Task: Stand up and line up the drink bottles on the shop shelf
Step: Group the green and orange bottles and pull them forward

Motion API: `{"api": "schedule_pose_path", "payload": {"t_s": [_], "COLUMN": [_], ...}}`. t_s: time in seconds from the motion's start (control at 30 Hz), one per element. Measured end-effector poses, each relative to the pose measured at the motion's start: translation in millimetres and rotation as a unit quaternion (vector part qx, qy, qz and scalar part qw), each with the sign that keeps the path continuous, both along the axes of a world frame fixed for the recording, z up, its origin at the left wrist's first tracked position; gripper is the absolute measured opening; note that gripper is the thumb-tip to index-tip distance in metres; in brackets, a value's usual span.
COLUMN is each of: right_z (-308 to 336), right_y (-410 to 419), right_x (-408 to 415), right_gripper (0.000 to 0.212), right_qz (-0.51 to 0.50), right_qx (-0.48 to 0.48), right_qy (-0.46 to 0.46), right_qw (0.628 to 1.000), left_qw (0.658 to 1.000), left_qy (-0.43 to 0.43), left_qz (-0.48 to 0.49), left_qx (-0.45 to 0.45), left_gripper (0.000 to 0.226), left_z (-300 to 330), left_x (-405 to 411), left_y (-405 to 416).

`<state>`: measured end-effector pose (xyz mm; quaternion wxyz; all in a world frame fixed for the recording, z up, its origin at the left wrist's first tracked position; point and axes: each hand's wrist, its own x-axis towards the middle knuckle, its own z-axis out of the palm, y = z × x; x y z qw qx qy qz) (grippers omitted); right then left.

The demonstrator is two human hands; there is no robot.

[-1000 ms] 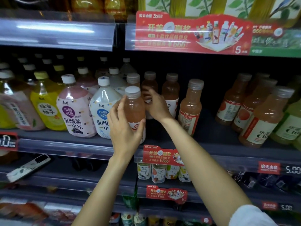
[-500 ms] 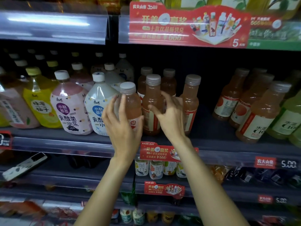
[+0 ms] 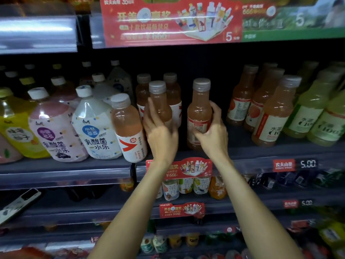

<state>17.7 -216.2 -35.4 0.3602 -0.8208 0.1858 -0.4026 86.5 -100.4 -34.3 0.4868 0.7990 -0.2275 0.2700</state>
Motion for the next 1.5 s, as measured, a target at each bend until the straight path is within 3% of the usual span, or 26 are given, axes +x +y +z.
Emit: {"api": "schedule_pose_path", "payload": {"t_s": [0.33,0.53,0.63,1.03,1.13,1.2,1.33,1.43,1.5], "right_z": [4,7,7,-4,-5,-5,-7,-3,0], "right_y": [-54,-86,-97,-111,-106,-99,-77,-52,-35], "right_x": [-69,-86,-92,-76,-77,-83,-90,-79,-63], "right_gripper": [0.078,0.076,0.075,0.094,0.091,0.078,0.041,0.025,0.023], "right_qz": [-0.051,-0.212,-0.249,-0.209,-0.216,-0.228,-0.208,-0.1,-0.007], "right_qx": [-0.011,-0.147,-0.177,-0.11,-0.131,-0.151,-0.21,-0.249,-0.243], "right_qy": [-0.018,0.046,0.06,0.075,0.065,0.029,-0.088,-0.1,-0.069], "right_qw": [0.998,0.965,0.95,0.969,0.965,0.961,0.951,0.958,0.967], "left_qw": [0.957,0.948,0.945,0.915,0.909,0.905,0.939,0.977,0.985], "left_qy": [0.045,0.118,0.142,0.23,0.242,0.25,0.161,-0.007,-0.13], "left_qz": [-0.287,-0.284,-0.288,-0.33,-0.336,-0.336,-0.298,-0.208,-0.112], "left_qx": [0.013,0.079,0.064,-0.03,-0.046,-0.069,-0.067,-0.041,-0.037], "left_gripper": [0.077,0.078,0.079,0.065,0.065,0.062,0.042,0.026,0.023], "left_z": [3,13,11,4,12,20,30,32,30], "left_x": [-12,-10,-8,-11,-20,-28,-45,-58,-60], "left_y": [-72,-126,-144,-155,-146,-136,-96,-47,-13]}}
